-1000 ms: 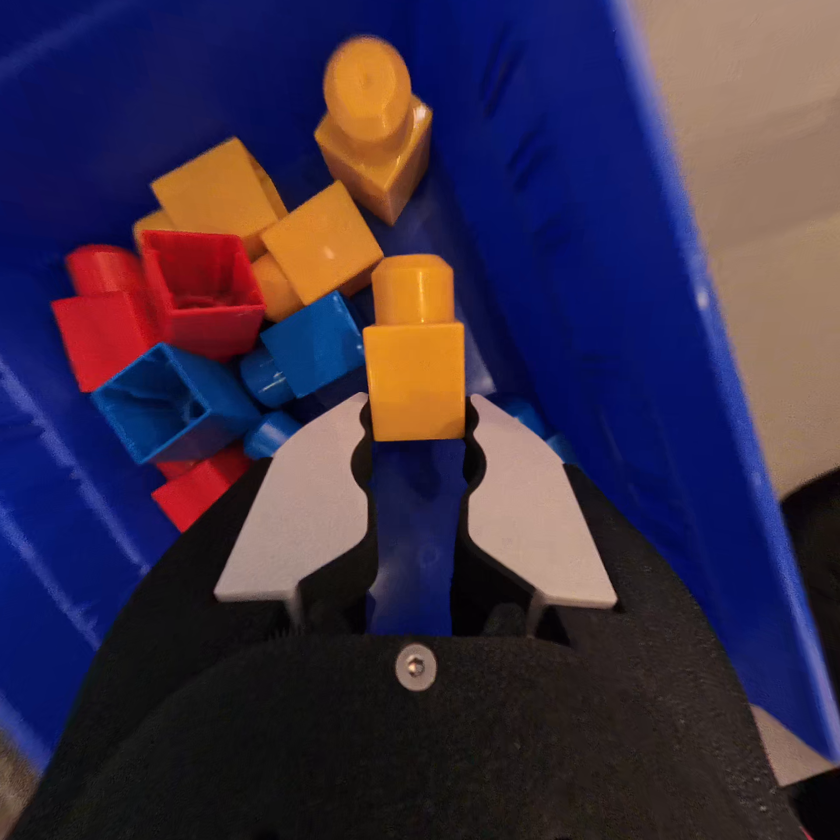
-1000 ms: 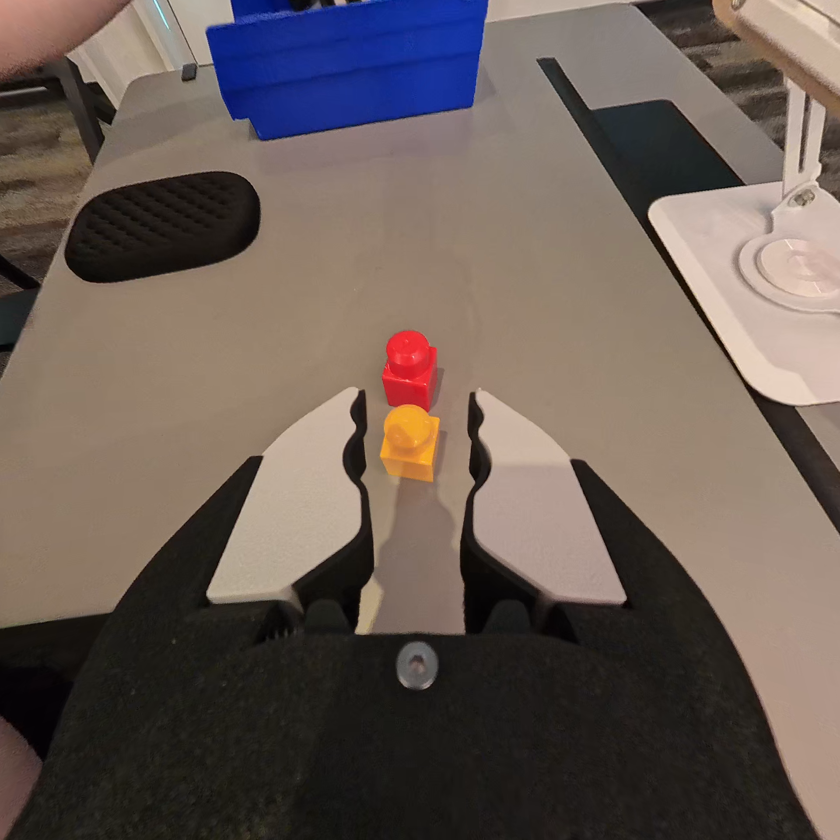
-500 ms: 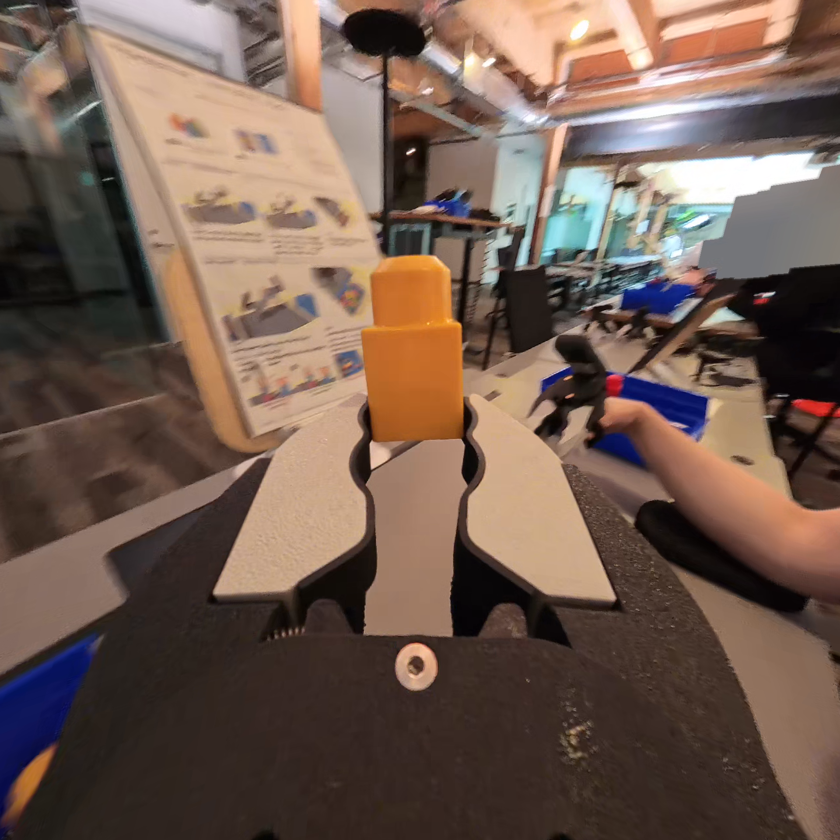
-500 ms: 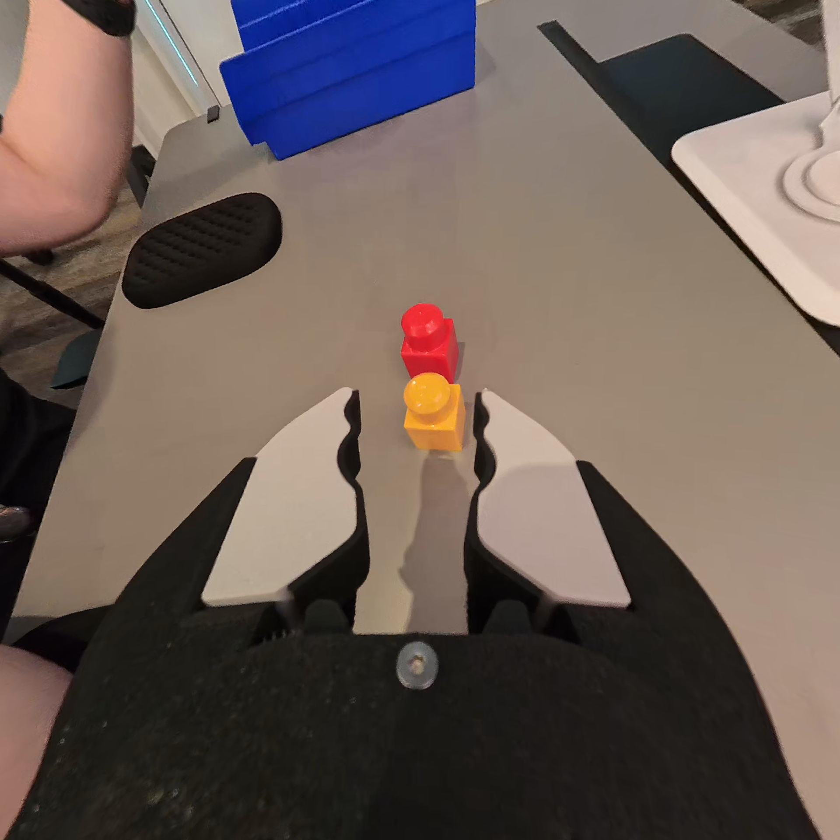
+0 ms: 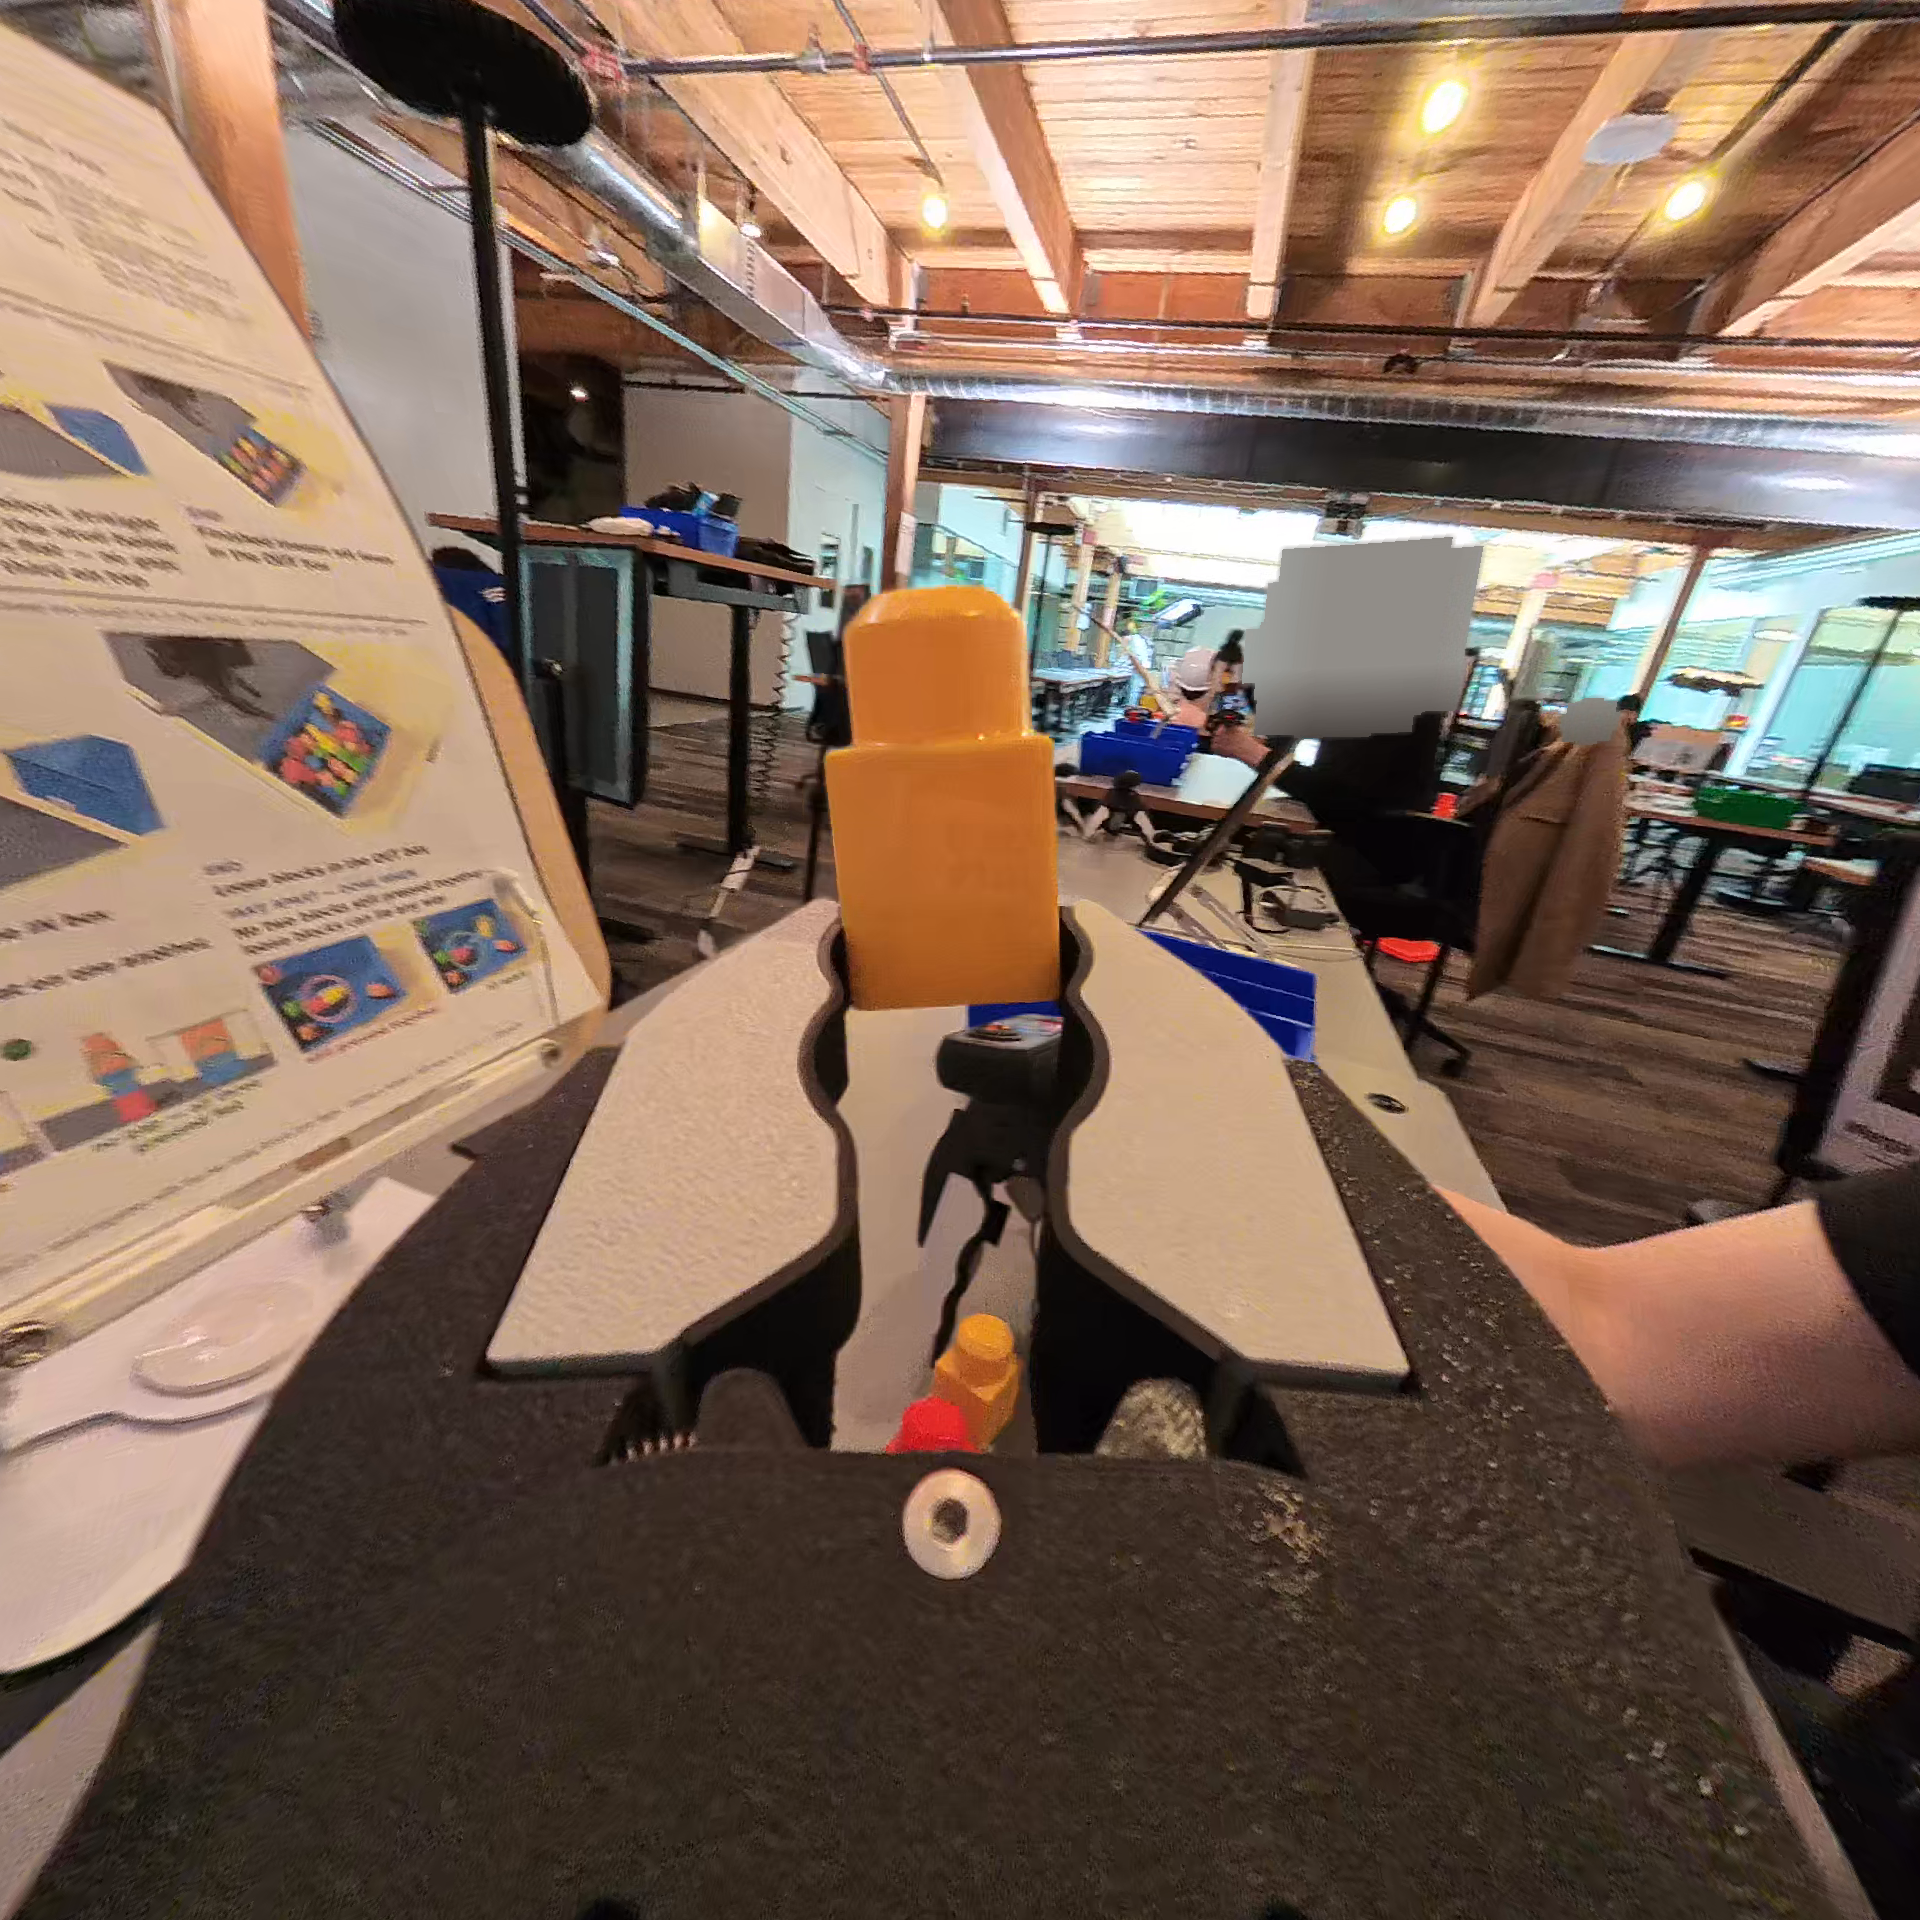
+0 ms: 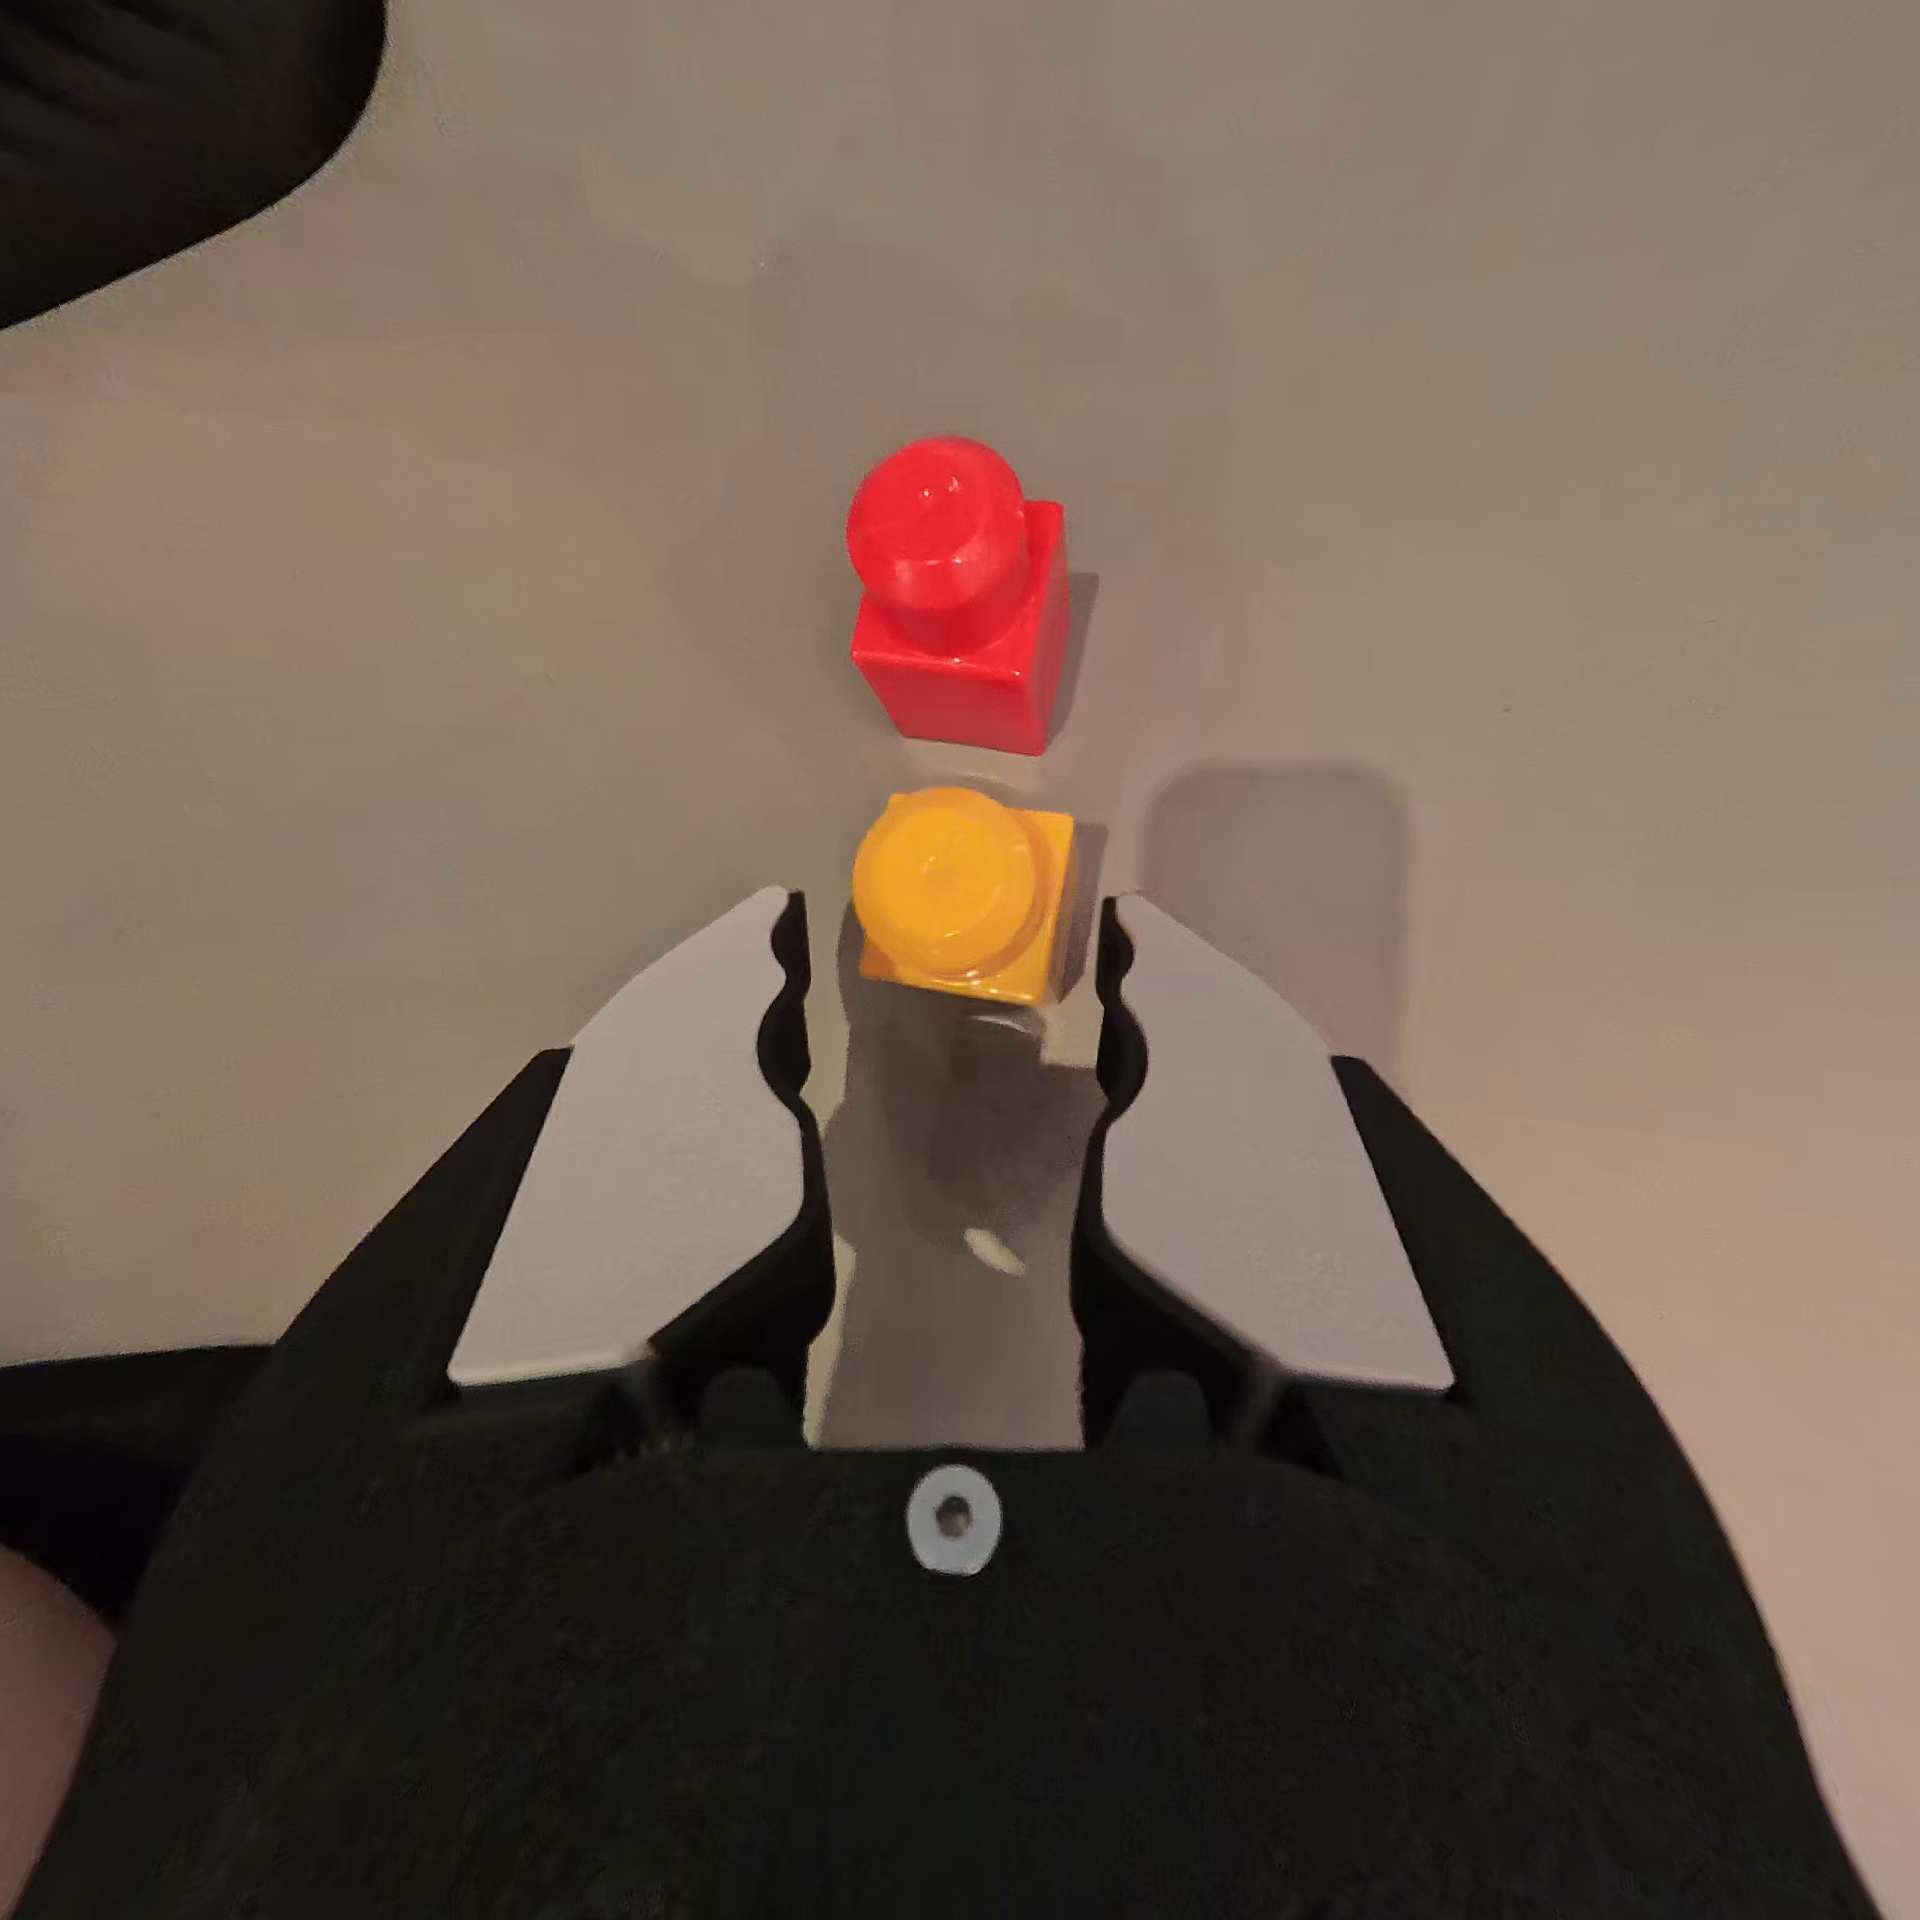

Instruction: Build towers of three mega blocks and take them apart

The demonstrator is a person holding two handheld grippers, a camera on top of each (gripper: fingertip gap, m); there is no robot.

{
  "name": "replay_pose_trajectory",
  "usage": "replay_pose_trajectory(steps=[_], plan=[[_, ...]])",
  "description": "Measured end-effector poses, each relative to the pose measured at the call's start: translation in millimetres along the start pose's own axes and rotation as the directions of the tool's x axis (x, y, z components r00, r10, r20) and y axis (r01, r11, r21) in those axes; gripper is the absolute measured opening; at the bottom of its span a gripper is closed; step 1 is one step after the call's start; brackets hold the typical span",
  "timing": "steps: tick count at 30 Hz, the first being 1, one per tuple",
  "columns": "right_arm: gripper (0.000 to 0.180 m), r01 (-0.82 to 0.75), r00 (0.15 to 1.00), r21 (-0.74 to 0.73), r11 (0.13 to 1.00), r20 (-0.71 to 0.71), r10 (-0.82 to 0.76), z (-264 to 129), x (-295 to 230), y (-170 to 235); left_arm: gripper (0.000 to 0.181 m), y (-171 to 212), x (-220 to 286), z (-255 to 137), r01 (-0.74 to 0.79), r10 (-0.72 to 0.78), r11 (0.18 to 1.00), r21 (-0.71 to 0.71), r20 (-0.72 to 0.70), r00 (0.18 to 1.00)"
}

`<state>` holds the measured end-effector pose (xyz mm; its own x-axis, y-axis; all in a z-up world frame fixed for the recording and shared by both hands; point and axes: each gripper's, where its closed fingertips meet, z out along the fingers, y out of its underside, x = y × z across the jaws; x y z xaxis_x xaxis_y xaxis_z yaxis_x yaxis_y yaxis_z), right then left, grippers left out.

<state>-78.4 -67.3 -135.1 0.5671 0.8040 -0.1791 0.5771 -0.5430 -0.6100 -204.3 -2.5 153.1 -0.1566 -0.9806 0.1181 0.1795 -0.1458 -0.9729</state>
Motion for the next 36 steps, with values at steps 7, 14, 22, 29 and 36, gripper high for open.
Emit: replay_pose_trajectory(steps=[7, 14, 22, 29, 36], plan=[[0.037, -0.044, 0.999, 0.109, 0.993, 0.021, 0.042, -12, 11, -3, 0.036, 36, -8, 14, 0.091, -0.093, 0.994, -0.052, -0.030, 0.995], [0.036, -0.147, 0.988, 0.697, 0.702, 0.138, 0.070, -152, -14, -77, 0.036, 109, 32, 56, 0.189, -0.267, 0.922, -0.337, -0.201, 0.943], [0.036, -0.101, 0.971, 0.767, 0.634, 0.216, -0.107, -192, -70, -109, 0.036, 155, 67, 70, 0.094, -0.278, 0.849, -0.520, -0.289, 0.916], [0.036, -0.129, 0.946, 0.676, 0.726, 0.303, -0.115, -162, -78, -115, 0.036, 165, 76, 69, 0.032, -0.245, 0.821, -0.571, -0.300, 0.922], [0.036, -0.181, 0.927, 0.629, 0.756, 0.367, -0.084, -150, -80, -120, 0.036, 164, 76, 66, -0.001, -0.213, 0.819, -0.573, -0.307, 0.928]])
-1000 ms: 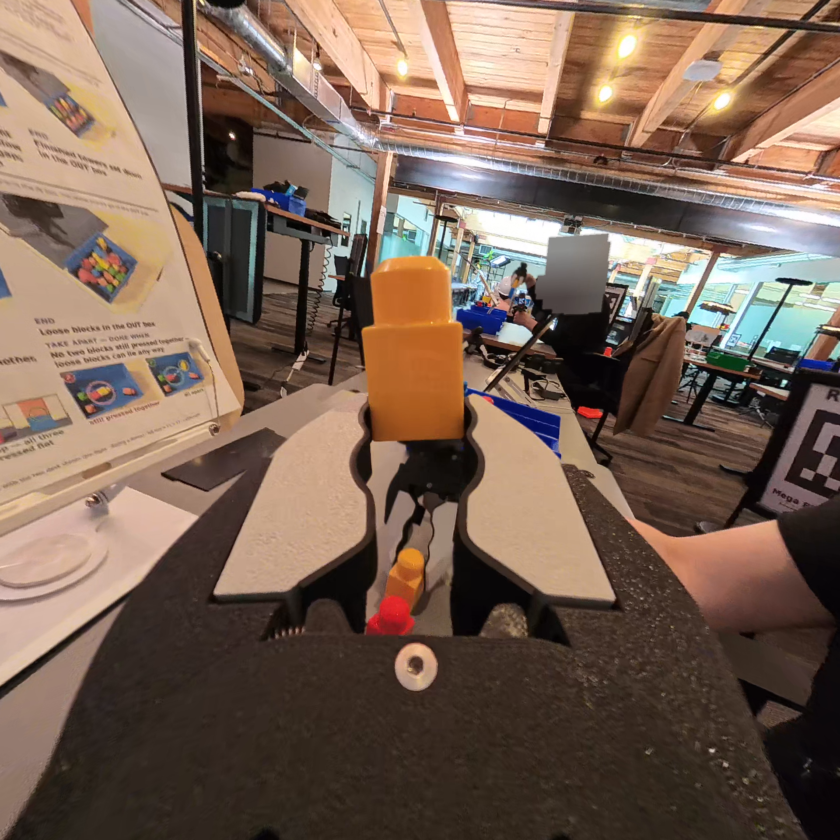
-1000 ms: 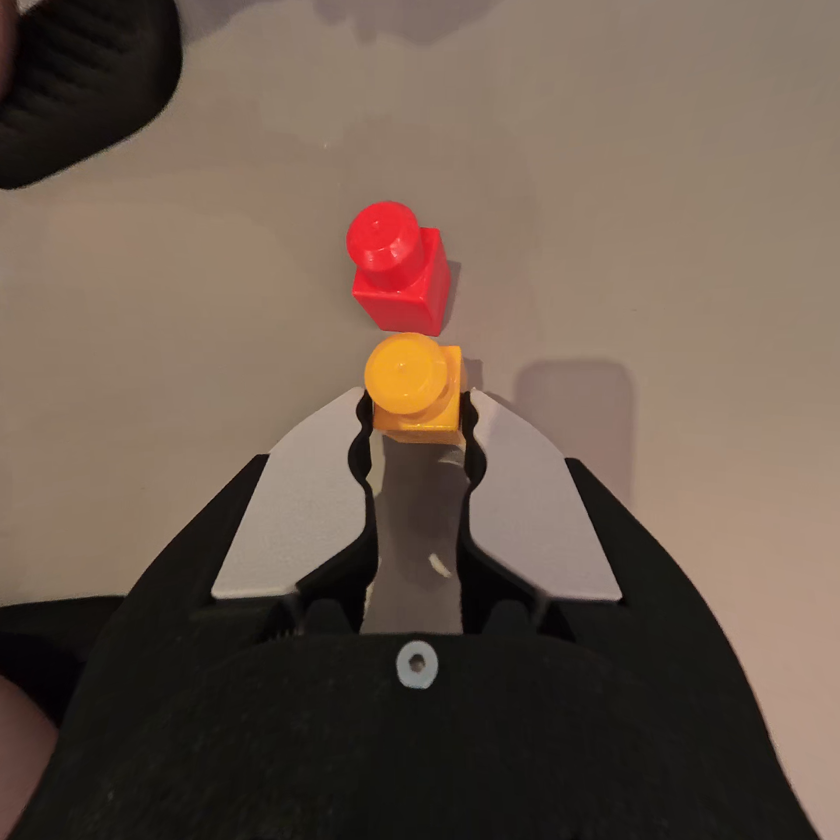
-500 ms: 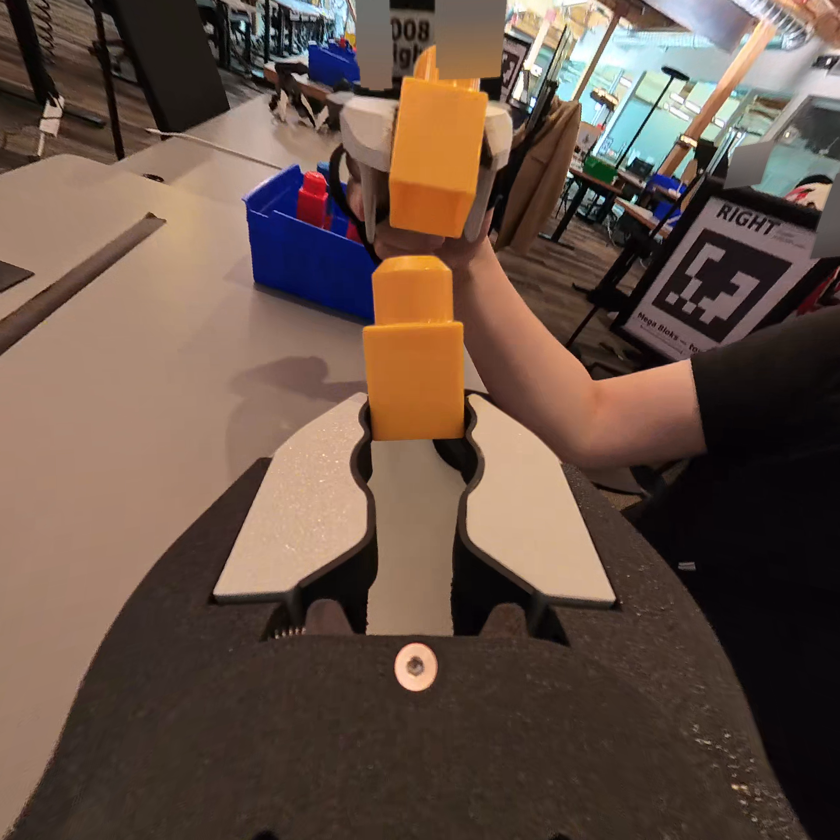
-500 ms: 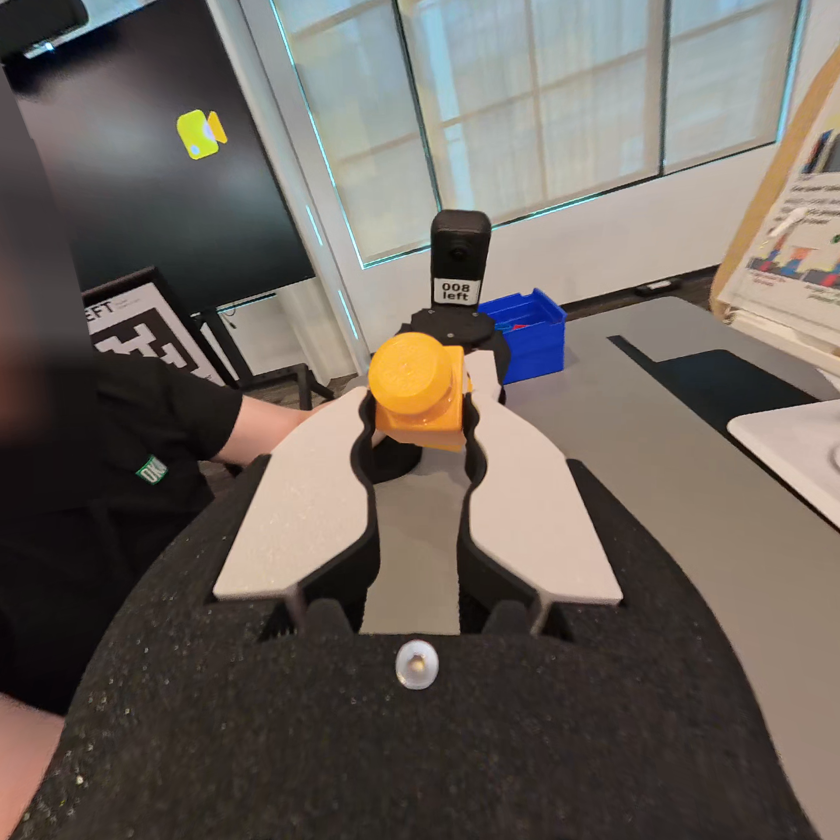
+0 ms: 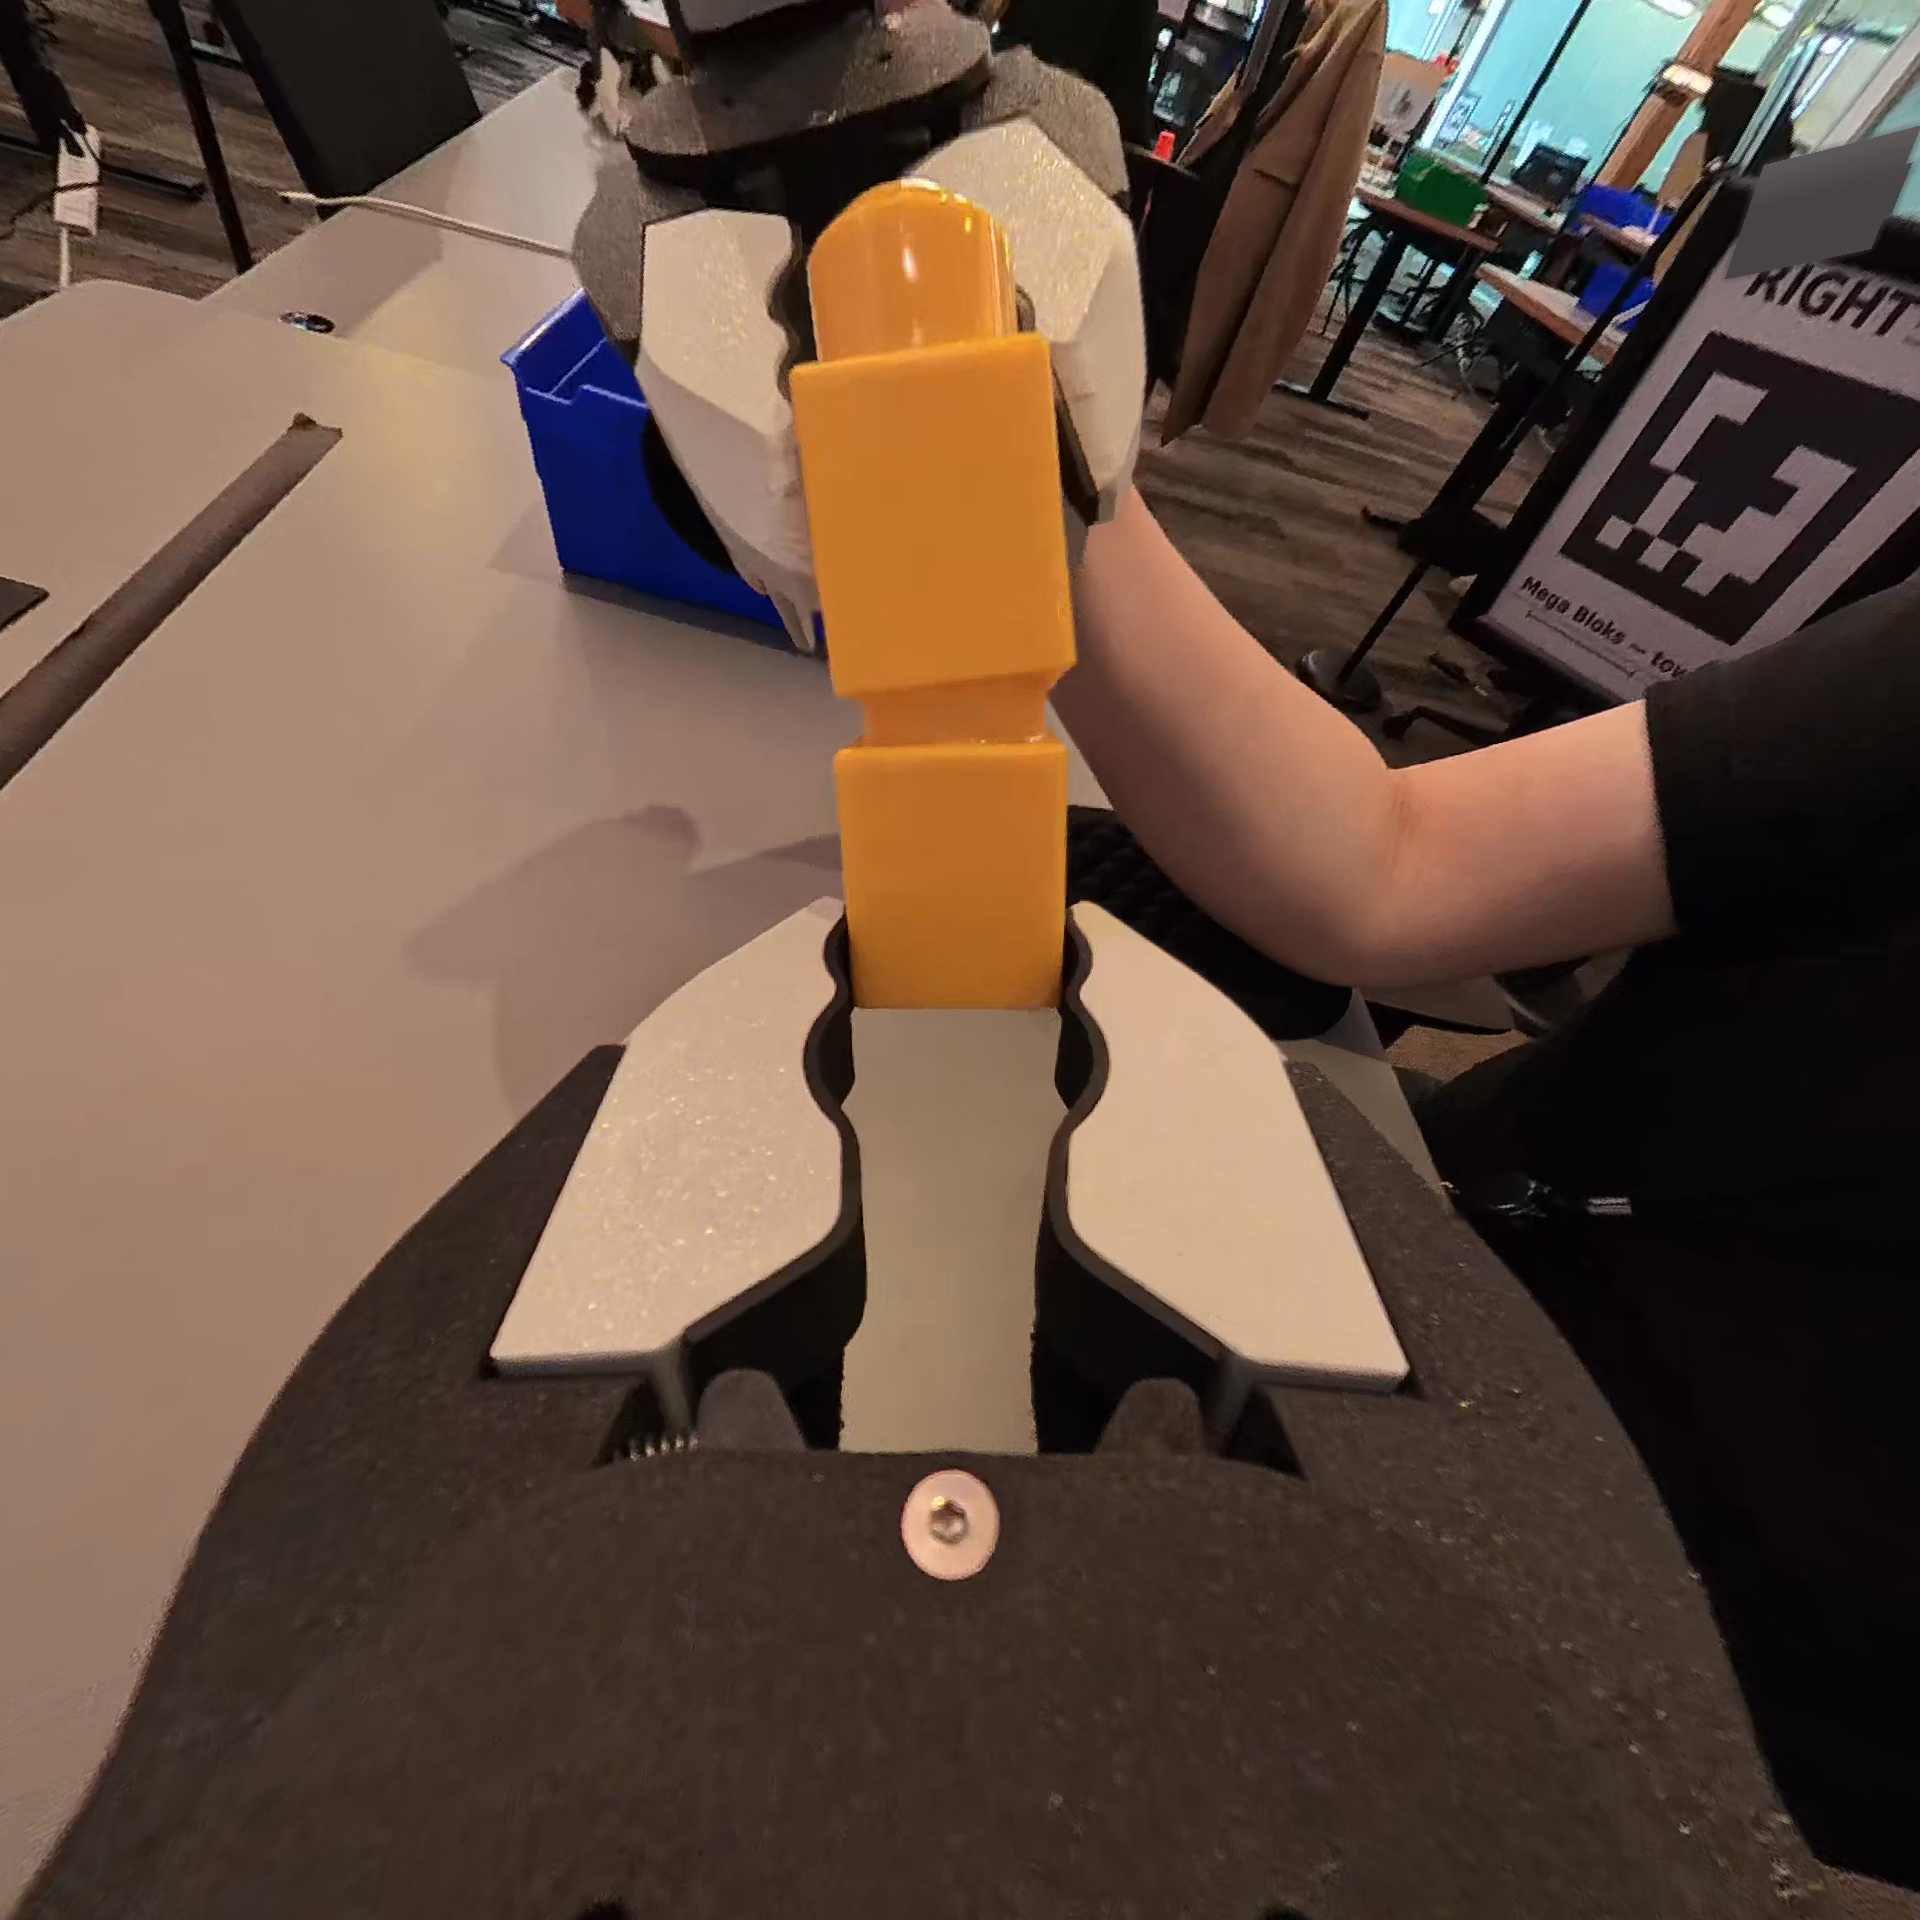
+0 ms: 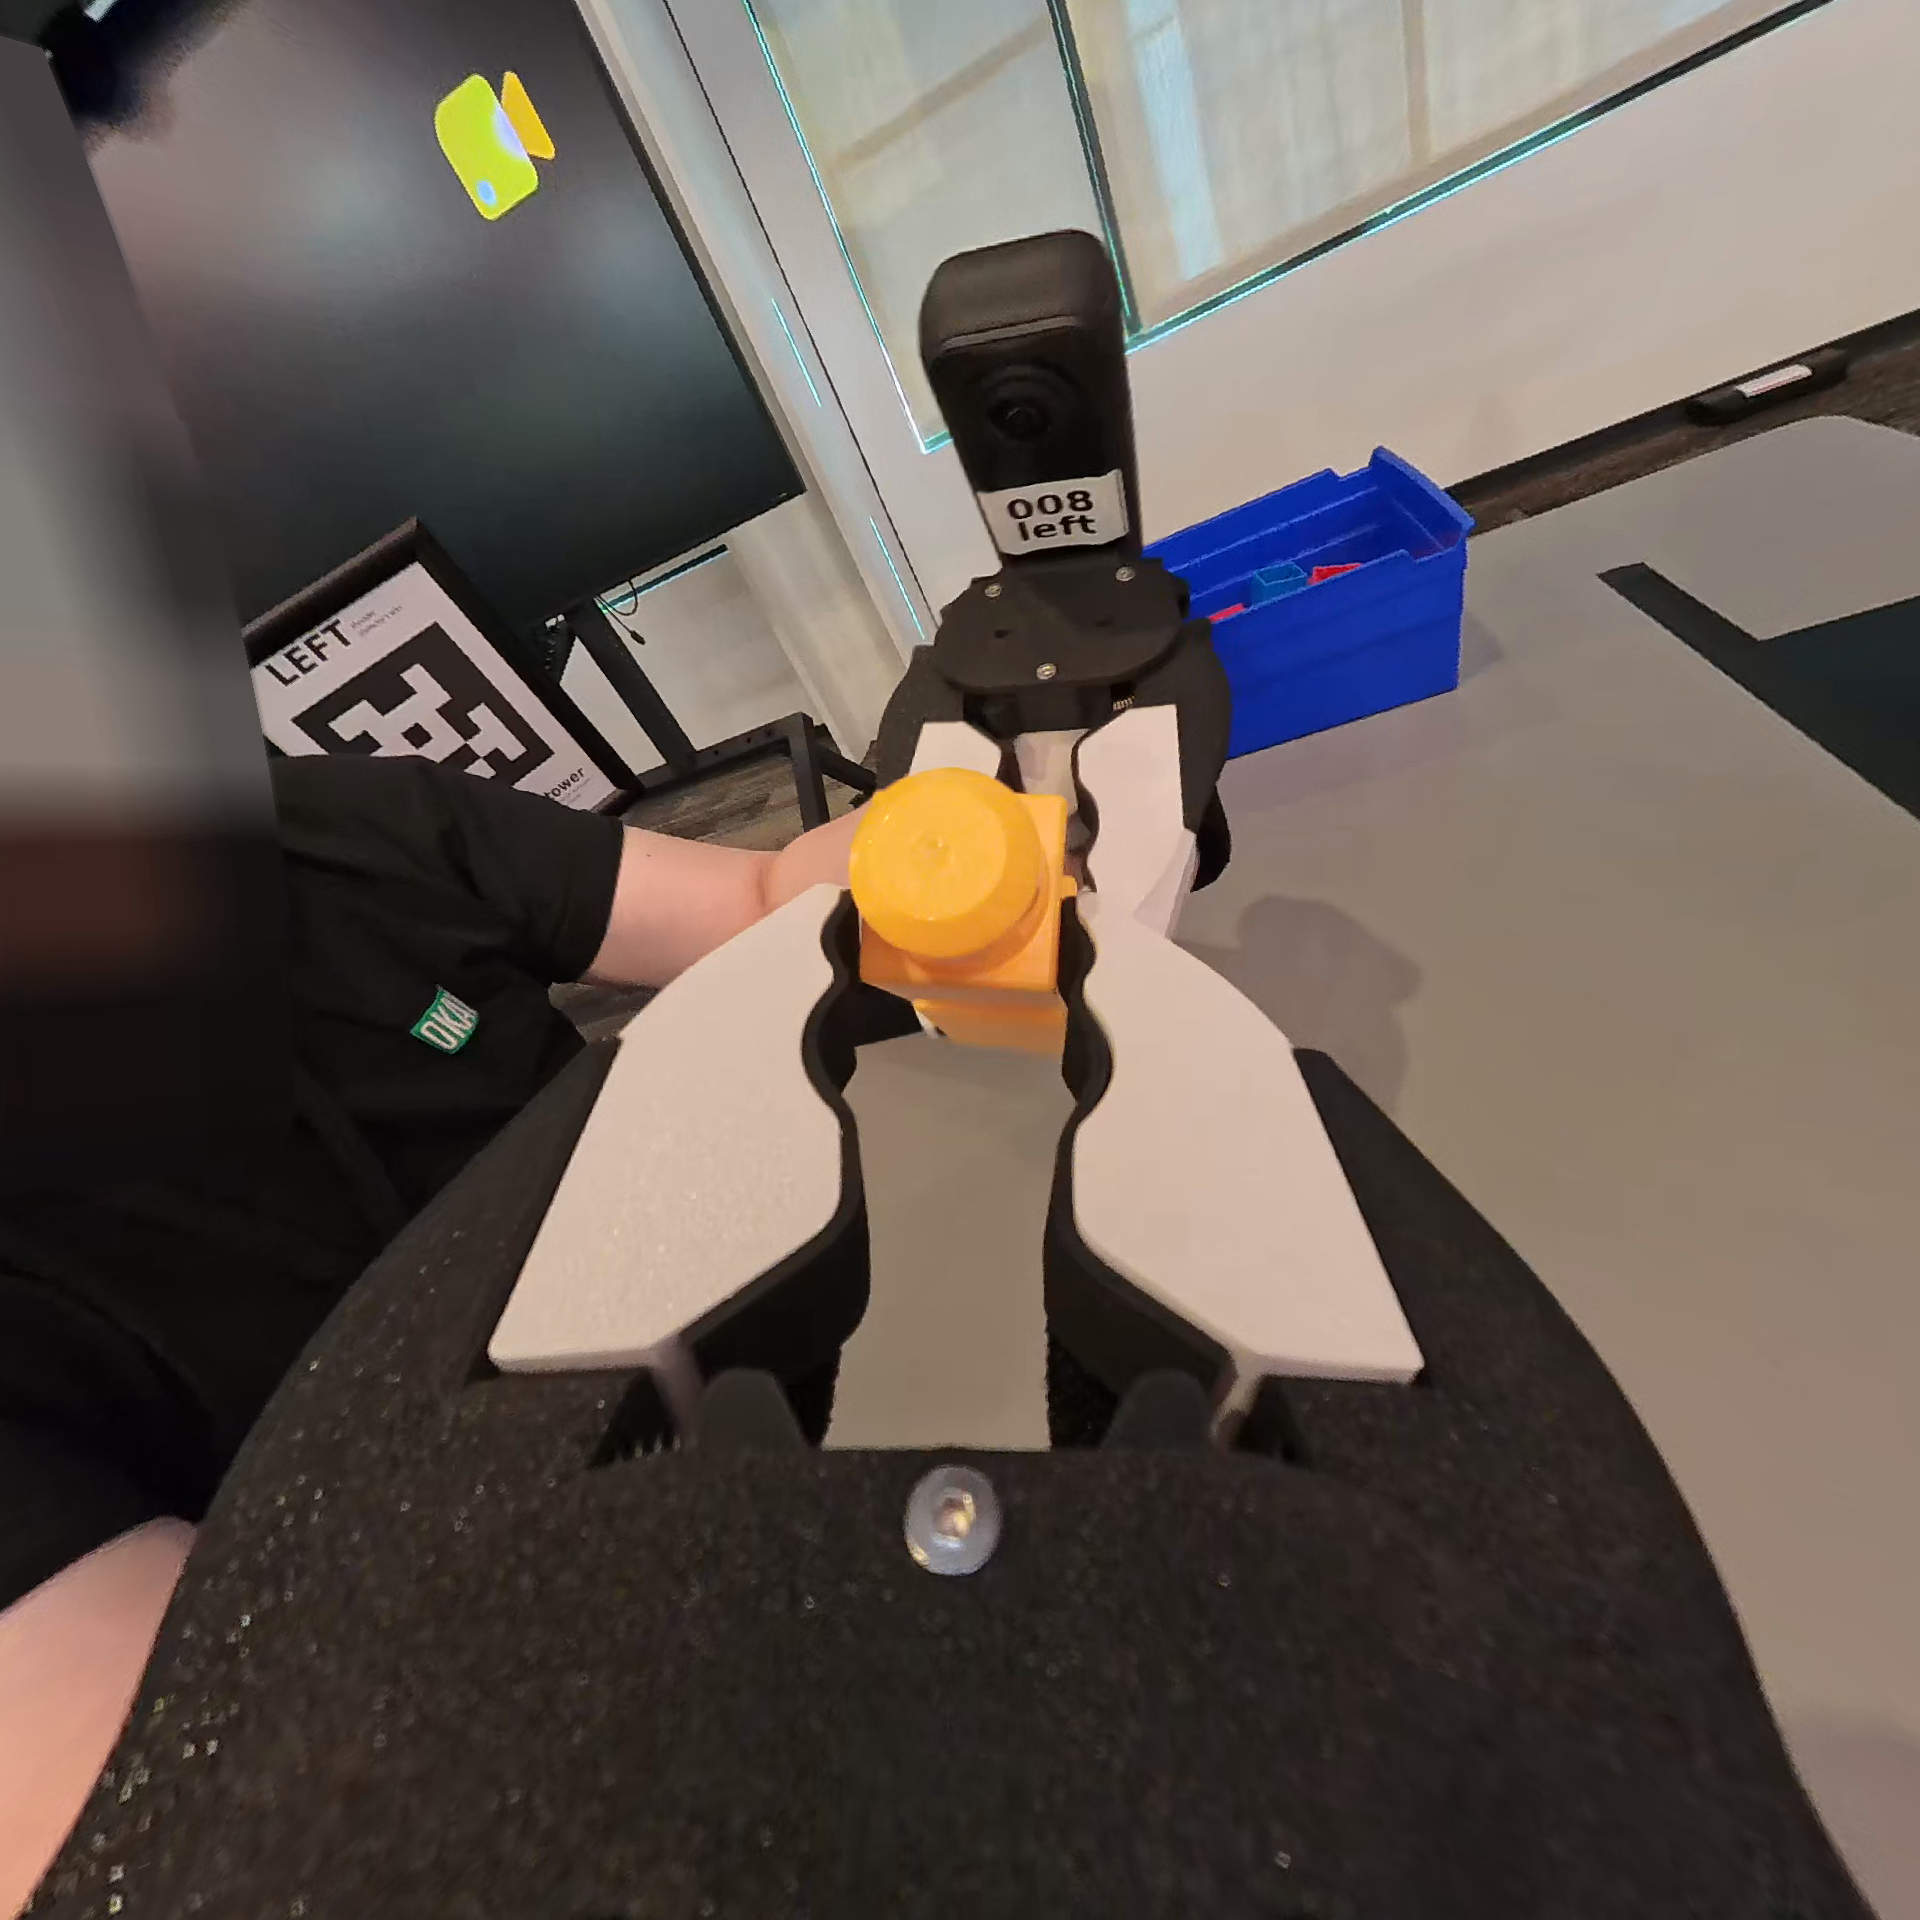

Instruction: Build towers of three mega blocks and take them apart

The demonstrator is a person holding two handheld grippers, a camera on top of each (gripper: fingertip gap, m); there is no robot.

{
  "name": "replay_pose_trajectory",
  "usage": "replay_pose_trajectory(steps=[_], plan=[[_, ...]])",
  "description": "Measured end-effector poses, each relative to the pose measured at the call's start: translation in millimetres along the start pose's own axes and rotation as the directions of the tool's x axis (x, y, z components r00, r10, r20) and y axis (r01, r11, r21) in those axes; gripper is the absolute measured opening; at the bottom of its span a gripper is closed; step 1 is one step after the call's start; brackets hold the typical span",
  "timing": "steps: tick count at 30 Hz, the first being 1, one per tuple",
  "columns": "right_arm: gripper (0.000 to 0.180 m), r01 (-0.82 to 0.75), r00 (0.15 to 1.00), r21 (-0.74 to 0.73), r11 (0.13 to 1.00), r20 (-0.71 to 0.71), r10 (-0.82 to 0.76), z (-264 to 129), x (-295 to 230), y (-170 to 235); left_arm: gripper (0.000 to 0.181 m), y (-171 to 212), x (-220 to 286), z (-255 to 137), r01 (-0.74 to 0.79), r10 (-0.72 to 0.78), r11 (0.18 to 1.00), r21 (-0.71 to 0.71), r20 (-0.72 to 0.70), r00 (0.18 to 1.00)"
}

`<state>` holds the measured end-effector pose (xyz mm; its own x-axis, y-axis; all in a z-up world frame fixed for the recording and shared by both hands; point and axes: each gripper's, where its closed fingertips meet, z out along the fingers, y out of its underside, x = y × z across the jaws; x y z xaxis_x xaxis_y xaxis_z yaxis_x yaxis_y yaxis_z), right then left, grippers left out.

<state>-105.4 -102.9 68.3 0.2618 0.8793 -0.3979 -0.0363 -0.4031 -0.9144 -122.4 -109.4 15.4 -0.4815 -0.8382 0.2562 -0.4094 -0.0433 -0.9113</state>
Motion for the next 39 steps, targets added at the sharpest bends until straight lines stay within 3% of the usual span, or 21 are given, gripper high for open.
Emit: replay_pose_trajectory(steps=[5, 18, 32, 39], plan=[[0.036, 0.001, 0.998, -0.113, 0.994, -0.063, -0.008, 0, 3, 16, 0.035, 11, 0, 2, 0.011, -0.010, 0.997, -0.078, 0.006, 1.000], [0.036, -0.035, 0.998, -0.318, 0.948, -0.064, 0.015, 6, 3, 53, 0.035, 38, 8, 4, 0.078, -0.090, 0.965, -0.249, -0.036, 0.995], [0.036, -0.043, 0.994, -0.332, 0.942, -0.106, 0.008, 8, 8, 53, 0.034, 39, 3, 4, 0.114, -0.122, 0.961, -0.251, -0.019, 0.992], [0.035, -0.083, 0.990, -0.432, 0.898, -0.135, 0.027, 11, 15, 74, 0.035, 37, 1, -2, 0.154, -0.163, 0.959, -0.238, -0.016, 0.987]])
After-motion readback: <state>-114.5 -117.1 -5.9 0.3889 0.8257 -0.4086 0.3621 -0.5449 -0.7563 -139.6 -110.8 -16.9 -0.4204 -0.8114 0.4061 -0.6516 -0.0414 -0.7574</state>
